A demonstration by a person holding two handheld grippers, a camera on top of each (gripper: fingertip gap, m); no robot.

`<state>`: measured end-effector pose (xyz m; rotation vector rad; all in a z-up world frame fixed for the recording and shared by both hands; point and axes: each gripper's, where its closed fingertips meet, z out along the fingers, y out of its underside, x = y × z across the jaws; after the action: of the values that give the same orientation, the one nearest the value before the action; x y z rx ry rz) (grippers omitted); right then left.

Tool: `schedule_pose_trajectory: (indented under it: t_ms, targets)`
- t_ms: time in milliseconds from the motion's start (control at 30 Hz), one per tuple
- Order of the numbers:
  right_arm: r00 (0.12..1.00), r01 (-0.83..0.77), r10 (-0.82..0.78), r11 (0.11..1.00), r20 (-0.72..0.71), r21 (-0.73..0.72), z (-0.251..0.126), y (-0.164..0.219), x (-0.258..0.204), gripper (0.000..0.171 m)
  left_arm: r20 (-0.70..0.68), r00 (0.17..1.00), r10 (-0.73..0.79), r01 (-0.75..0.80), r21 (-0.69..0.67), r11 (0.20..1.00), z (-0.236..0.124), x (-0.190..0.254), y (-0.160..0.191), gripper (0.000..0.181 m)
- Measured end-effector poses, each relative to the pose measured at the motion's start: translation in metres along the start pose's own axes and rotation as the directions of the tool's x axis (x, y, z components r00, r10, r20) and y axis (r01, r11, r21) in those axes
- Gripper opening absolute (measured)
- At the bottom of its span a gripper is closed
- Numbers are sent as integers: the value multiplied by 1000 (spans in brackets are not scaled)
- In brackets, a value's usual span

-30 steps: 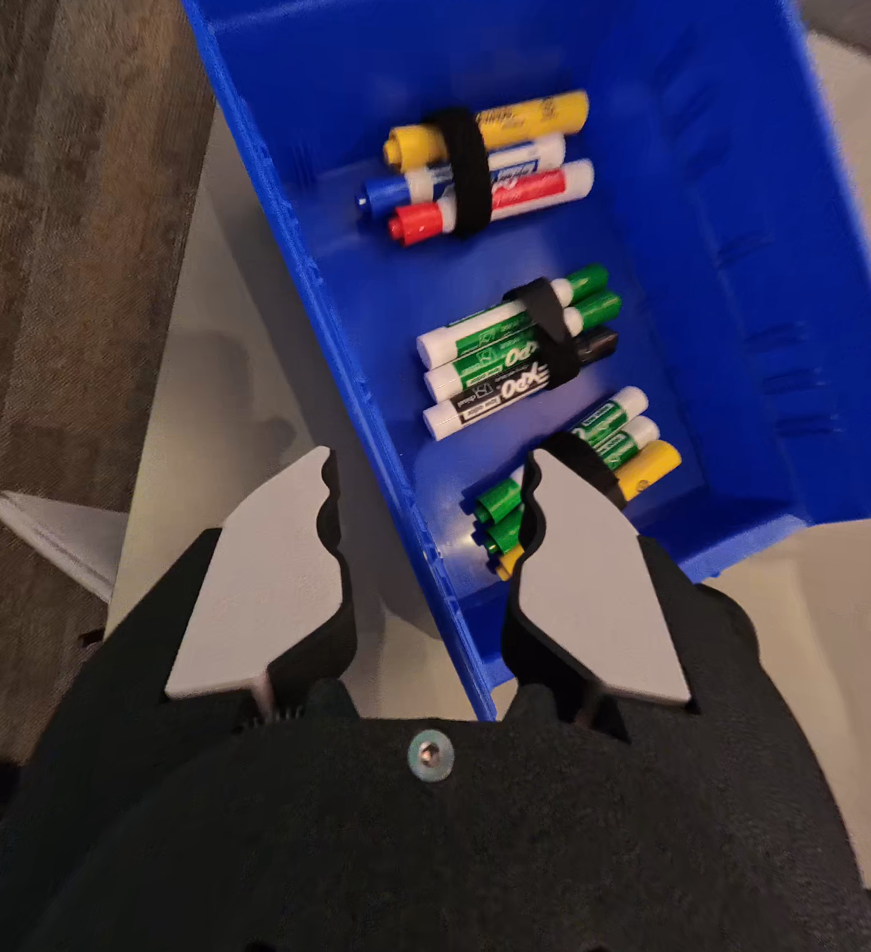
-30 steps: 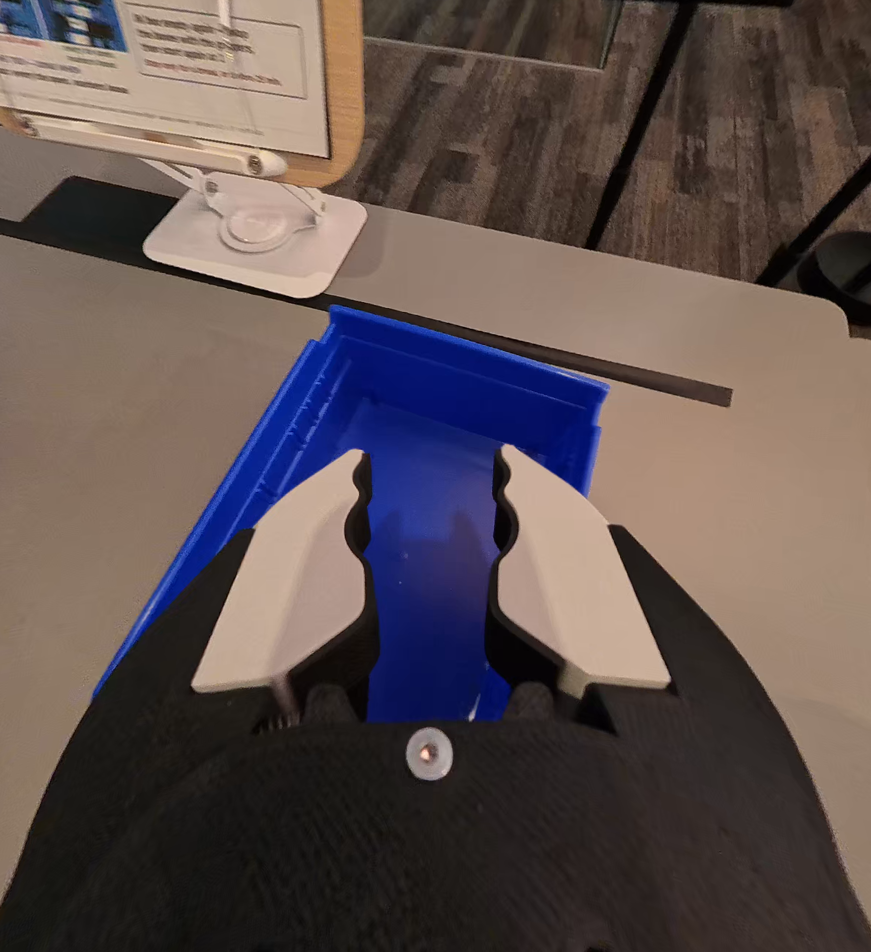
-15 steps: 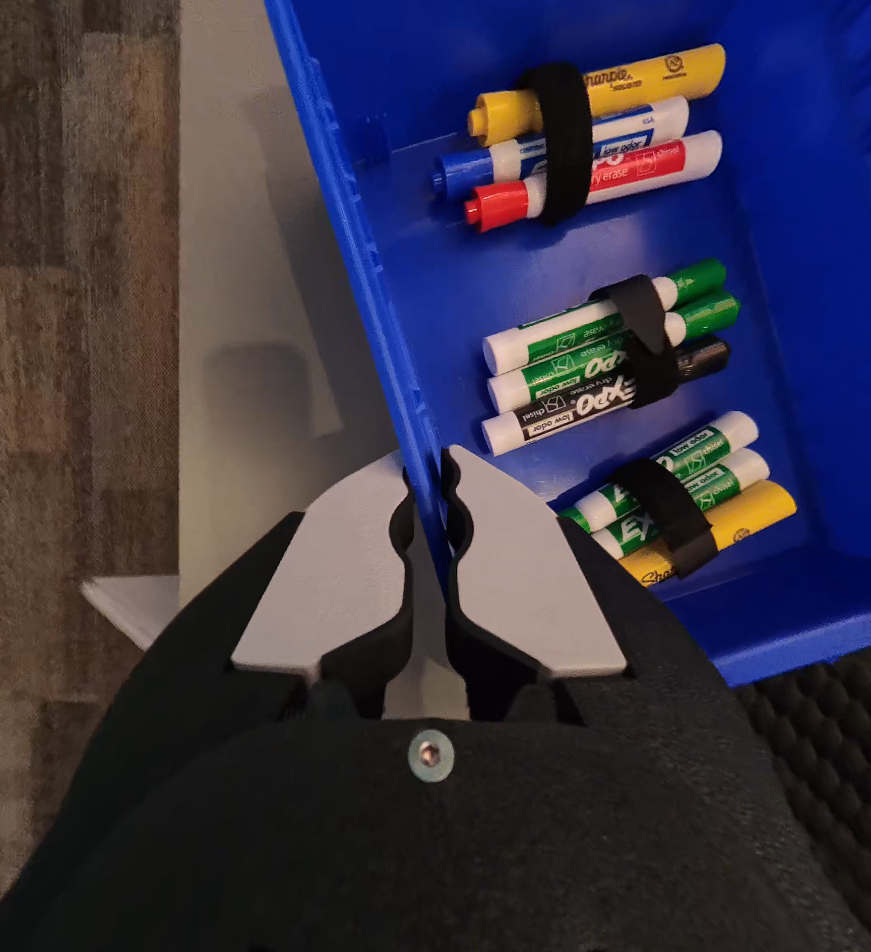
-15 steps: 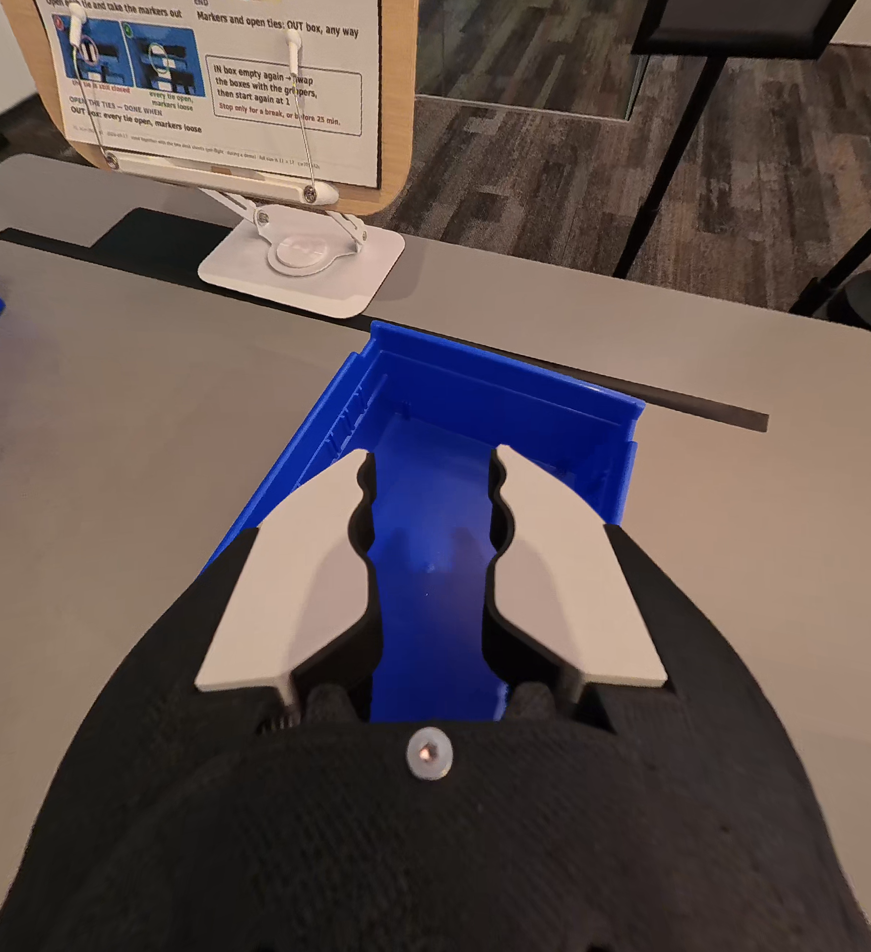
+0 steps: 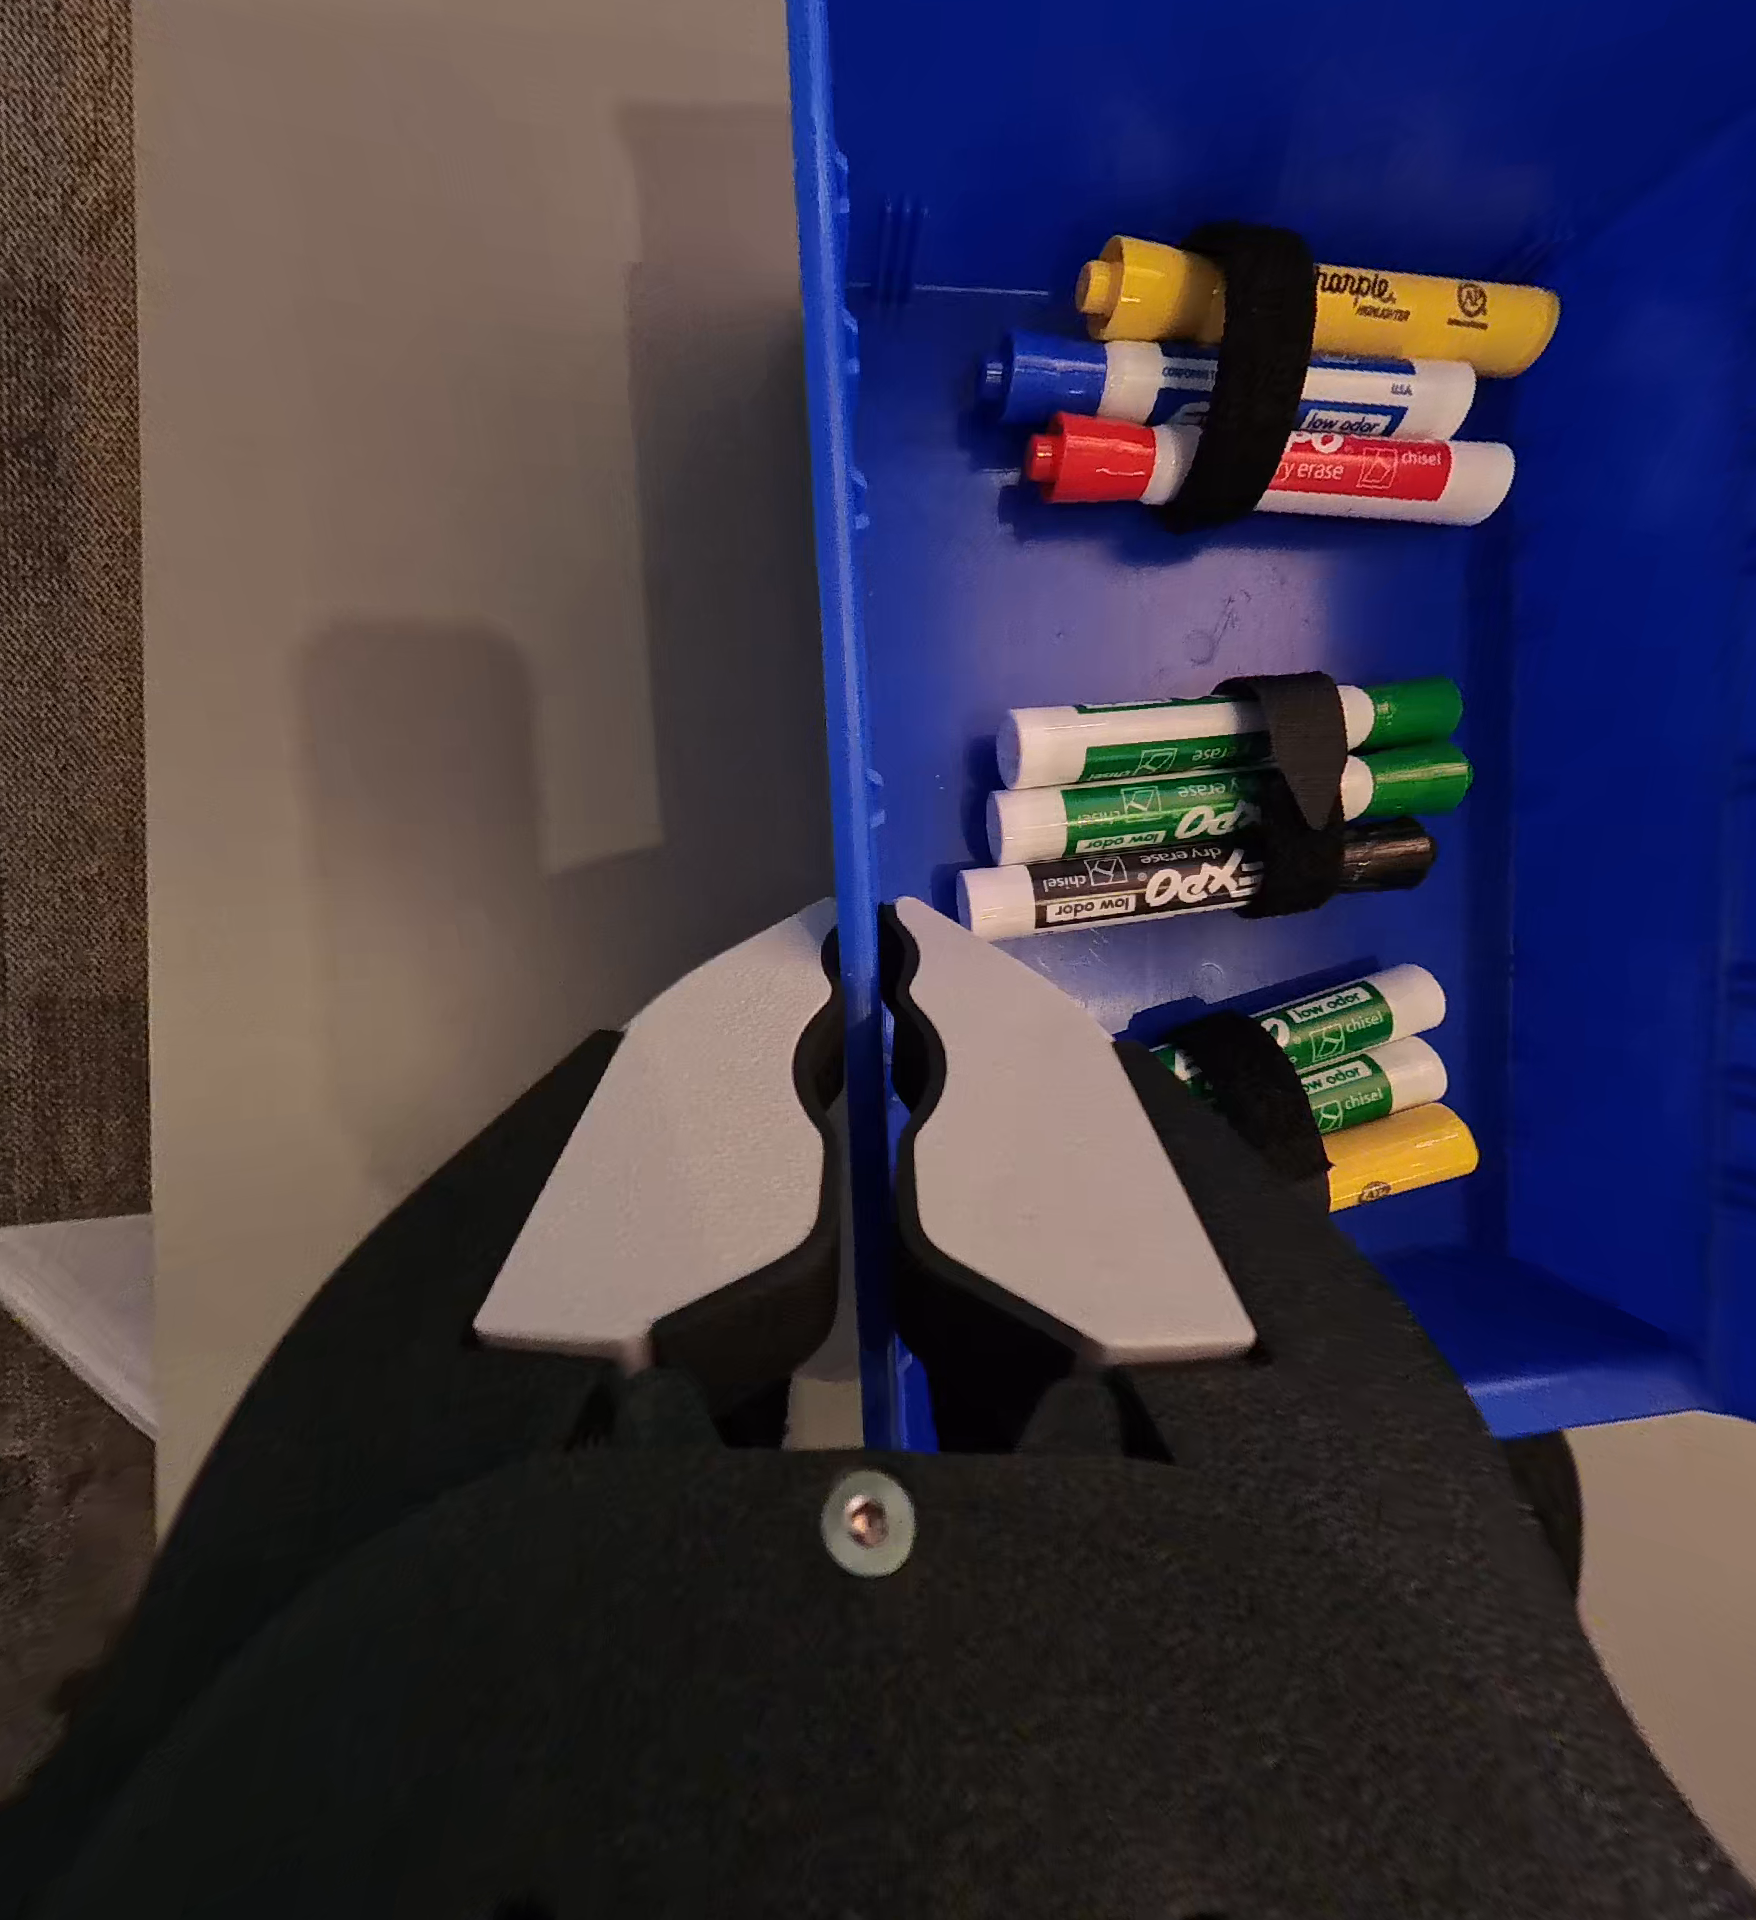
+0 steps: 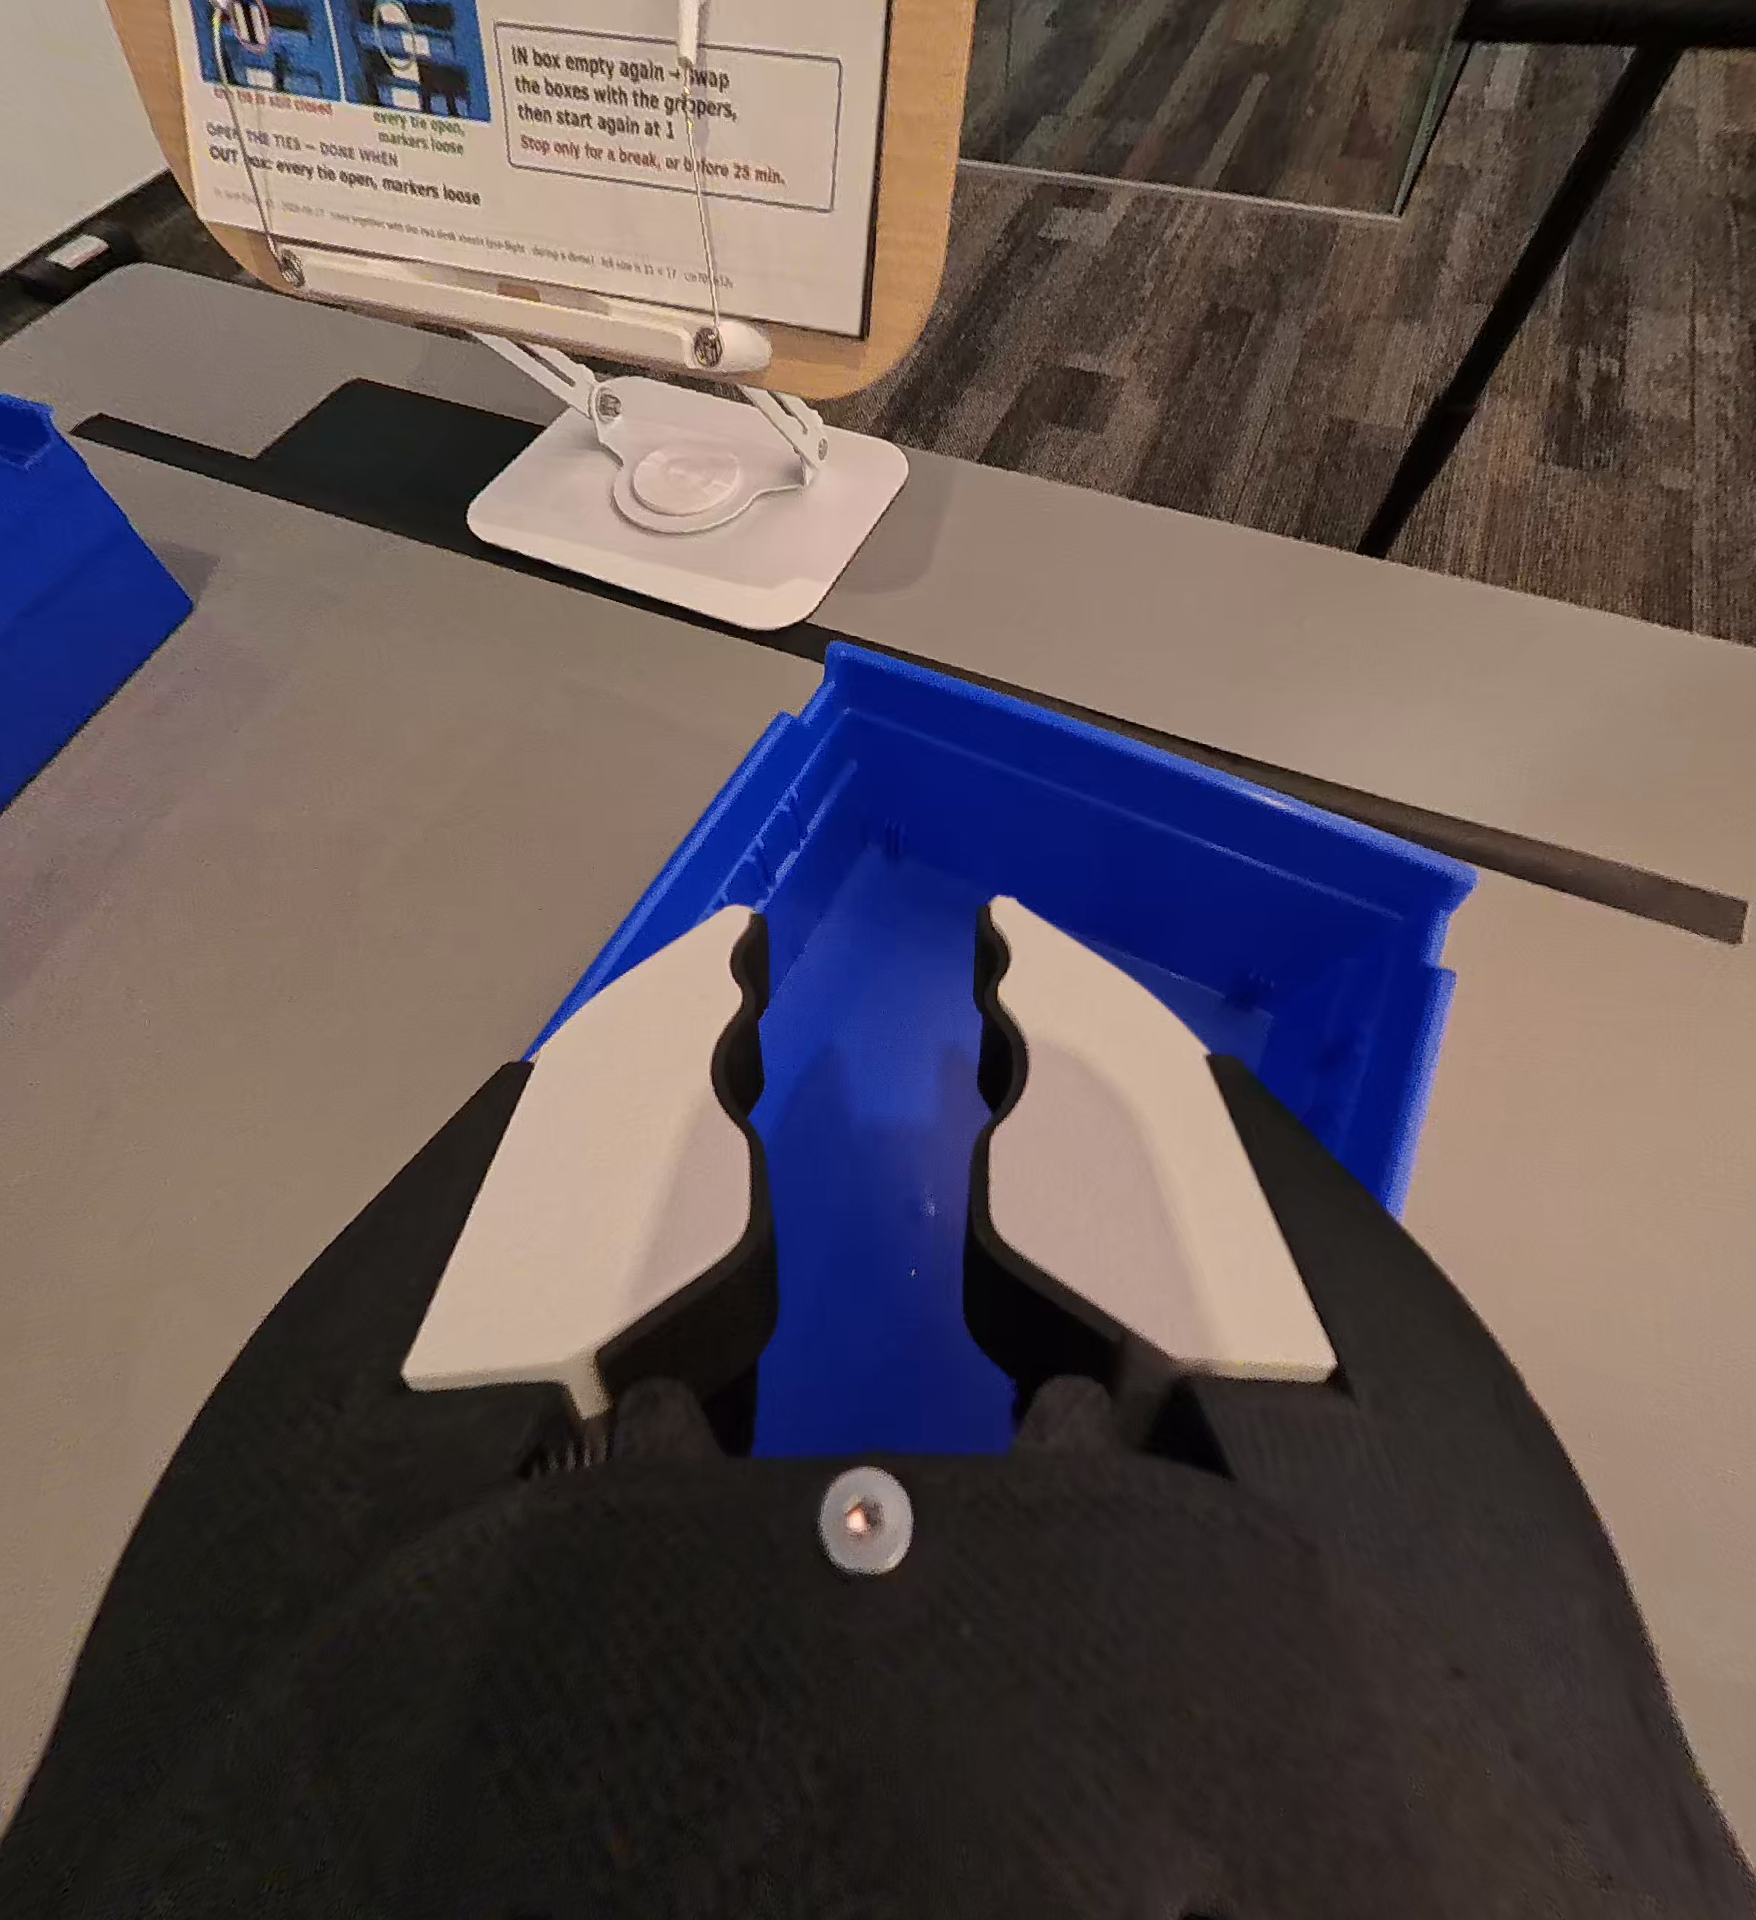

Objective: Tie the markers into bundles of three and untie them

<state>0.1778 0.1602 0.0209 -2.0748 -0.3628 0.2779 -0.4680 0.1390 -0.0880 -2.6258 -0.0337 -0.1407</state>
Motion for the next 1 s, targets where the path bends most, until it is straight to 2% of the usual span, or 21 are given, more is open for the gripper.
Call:
schedule_pose_trajectory:
  t_ms: [167,467,533,633,667,733,833,900,933,1000]
  targets:
    - [999,6,-7,999,39,43,7,-16,-4,39,33,999,25,-25,-1,1000,1,1,0,4]
    - [996,17,-28,992,88,122,3,-30,-11,39,12,998,58,-59,15,998,3,9,-6,4]
    - [995,30,-43,990,90,136,1,-28,-12,39,20,995,101,-102,90,991,-6,8,-15,9]
    - [993,64,-78,986,90,151,-1,-26,-13,40,-2,971,238,-228,277,933,-47,30,-35,19]
    - [992,77,-92,985,90,155,-2,-26,-13,40,-31,945,325,-297,334,895,-63,50,-37,25]
    - [989,106,-120,983,88,151,-2,-29,-12,40,14,859,512,-481,367,796,-85,81,-30,37]
    - [983,122,-139,982,119,144,-1,-42,-15,40,172,616,769,-778,283,561,-83,111,-12,36]
    - [979,129,-151,979,139,160,-2,-53,-21,41,191,444,875,-893,166,417,-67,122,4,32]
    - [977,129,-155,976,145,177,-2,-58,-24,41,156,395,905,-917,127,379,-58,128,13,33]
    - [973,118,-156,970,171,211,-4,-63,-33,41,64,365,929,-930,66,361,-43,137,29,35]
